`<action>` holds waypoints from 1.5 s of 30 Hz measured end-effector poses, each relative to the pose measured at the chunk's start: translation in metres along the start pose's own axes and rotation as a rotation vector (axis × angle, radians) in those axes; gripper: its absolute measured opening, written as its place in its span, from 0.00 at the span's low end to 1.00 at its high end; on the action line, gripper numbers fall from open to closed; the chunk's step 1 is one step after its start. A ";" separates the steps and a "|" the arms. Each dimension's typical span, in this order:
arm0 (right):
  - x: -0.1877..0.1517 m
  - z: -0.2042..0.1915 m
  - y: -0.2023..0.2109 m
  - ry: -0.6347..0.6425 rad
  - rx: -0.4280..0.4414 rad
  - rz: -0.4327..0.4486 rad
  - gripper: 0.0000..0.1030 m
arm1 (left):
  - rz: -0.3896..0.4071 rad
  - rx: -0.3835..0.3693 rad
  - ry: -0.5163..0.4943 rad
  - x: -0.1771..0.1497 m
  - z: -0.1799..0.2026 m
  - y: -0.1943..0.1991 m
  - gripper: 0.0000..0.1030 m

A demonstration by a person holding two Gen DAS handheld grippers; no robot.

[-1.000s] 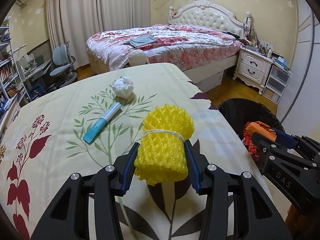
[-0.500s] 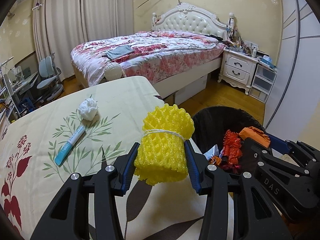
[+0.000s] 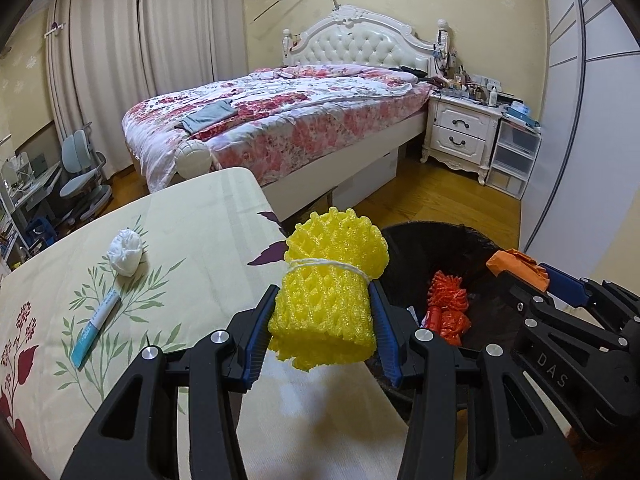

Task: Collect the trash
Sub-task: 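Carry the yellow roll and orange cloth over the black bin with both tools, then open both tools to drop the roll and cloth into the bin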

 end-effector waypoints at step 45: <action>0.002 0.044 -0.036 -0.083 -0.101 -0.021 0.57 | -0.084 0.028 -0.006 0.009 0.030 -0.056 0.76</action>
Point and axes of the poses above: each gripper's, at about its wrist camera, not at the fingertips, and y roughly against the way its jaws point, z to its right, x to its top, the point moved 8 cm from there along -y, roughly the way its jaws point
